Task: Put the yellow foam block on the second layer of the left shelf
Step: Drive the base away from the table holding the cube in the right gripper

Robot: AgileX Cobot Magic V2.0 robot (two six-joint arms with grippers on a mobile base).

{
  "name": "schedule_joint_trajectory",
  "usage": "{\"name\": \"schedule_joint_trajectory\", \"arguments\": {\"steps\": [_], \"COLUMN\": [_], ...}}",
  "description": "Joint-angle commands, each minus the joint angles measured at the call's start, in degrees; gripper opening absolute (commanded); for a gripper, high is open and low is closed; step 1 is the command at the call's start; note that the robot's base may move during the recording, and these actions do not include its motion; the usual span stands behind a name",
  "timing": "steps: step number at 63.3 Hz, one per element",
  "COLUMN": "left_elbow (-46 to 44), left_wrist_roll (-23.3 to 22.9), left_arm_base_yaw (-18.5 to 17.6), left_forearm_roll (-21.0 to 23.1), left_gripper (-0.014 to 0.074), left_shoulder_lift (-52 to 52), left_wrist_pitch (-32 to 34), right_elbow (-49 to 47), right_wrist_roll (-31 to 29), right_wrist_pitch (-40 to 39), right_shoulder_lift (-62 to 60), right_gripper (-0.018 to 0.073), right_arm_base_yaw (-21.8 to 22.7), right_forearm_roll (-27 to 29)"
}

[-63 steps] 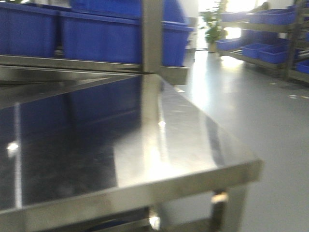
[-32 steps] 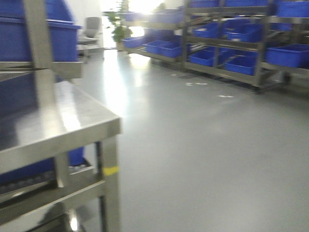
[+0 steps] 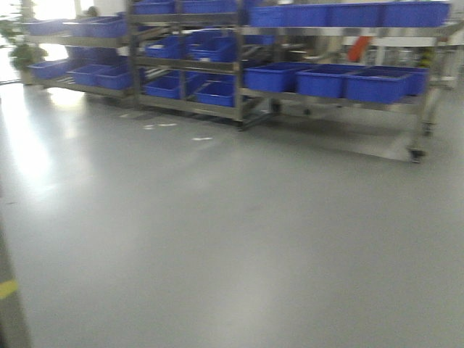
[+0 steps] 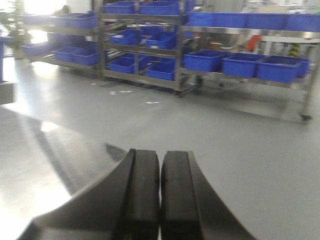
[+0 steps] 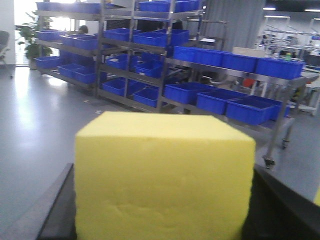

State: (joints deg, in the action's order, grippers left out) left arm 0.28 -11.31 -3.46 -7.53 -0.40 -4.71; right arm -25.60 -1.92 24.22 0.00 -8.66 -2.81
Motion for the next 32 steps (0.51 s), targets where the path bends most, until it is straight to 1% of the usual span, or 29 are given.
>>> {"name": "schedule_joint_trajectory", "arguments": {"steps": [1, 32], "left_elbow": [1.58, 1.58], "left_wrist_roll": [-0.22, -0.22], "left_arm_base_yaw": [-0.15, -0.15], "left_forearm_roll": [0.42, 0.42], "left_gripper": [0.0137, 0.0137], "left_shoulder_lift": [-0.78, -0.78], "left_wrist_pitch": [5.02, 4.71], "right_elbow": [-1.54, -1.54], "right_wrist_roll": [-0.34, -0.34], "right_wrist_pitch": [-5.57, -5.62], "right_shoulder_lift": [1.19, 1.19], "right_gripper": [0.0287, 0.0287], "right_arm_base_yaw": [0.33, 0.33], "right_forearm_roll": [-0.43, -0.43]}}
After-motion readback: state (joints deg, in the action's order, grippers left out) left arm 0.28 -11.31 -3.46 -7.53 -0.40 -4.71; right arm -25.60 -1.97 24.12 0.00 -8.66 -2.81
